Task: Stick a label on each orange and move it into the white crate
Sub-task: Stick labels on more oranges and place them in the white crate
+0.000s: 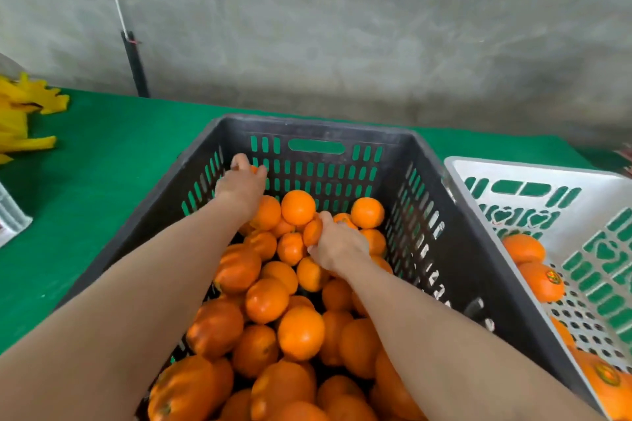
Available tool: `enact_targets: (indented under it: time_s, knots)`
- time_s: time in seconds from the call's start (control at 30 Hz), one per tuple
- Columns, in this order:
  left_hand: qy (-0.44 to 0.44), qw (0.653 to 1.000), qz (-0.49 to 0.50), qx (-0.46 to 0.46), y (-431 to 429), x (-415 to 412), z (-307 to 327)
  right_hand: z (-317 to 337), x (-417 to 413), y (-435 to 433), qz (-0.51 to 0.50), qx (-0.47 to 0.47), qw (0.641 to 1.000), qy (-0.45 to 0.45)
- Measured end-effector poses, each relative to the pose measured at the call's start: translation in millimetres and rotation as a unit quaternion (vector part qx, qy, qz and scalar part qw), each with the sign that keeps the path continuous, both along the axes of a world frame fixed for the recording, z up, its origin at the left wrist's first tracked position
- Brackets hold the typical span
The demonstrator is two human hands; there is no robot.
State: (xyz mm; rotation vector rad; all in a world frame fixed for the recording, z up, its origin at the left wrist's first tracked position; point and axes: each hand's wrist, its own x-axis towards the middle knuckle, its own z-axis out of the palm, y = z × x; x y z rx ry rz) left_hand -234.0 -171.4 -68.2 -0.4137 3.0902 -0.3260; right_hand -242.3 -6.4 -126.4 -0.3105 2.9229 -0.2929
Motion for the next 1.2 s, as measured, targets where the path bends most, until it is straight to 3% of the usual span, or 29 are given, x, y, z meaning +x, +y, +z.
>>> enact_targets:
  time_s: [0.13,0.23,0.3,0.37,0.43,0.5,0.53,0.57,0.63,0.7,0.77,0.9,1.07,1.2]
  knots:
    - [0.019,0.999,-0.04,-0.032,-2,6,10,31,-4,15,0.072,0.016,0.991,-0.109]
    - [-0.042,0.994,-0.094,-0.039,-6,19,34,85,-4,18,0.199,0.126,0.953,-0.19]
    - [-0.109,0.983,-0.145,-0.019,-1,34,64,124,6,20,0.263,0.141,0.925,-0.235]
    - [-0.216,0.955,-0.203,0.021,10,52,87,145,30,30,0.305,0.134,0.897,-0.291]
    - [-0.358,0.899,-0.236,0.095,20,74,96,148,59,47,0.335,0.151,0.864,-0.345]
    - [-0.489,0.83,-0.208,0.168,24,91,103,143,83,64,0.363,0.179,0.836,-0.37]
    - [-0.526,0.809,-0.18,0.189,24,93,104,144,87,68,0.351,0.177,0.833,-0.388]
    - [-0.534,0.809,-0.16,0.183,24,89,101,147,87,69,0.32,0.162,0.835,-0.418]
    - [-0.456,0.869,-0.17,0.091,26,76,89,150,73,62,0.277,0.151,0.858,-0.406]
    - [-0.297,0.936,-0.186,-0.025,31,60,68,142,48,49,0.264,0.209,0.917,-0.214]
    - [-0.198,0.965,-0.17,-0.006,37,47,40,122,17,39,0.211,0.256,0.943,-0.025]
    - [-0.226,0.962,-0.136,0.068,54,28,-3,77,-27,37,0.109,0.234,0.963,-0.072]
    - [-0.146,0.965,-0.131,0.175,44,11,-25,28,-43,44,0.1,0.234,0.966,-0.035]
    - [-0.191,0.952,-0.171,0.169,43,0,-35,40,-48,39,0.12,0.244,0.962,0.006]
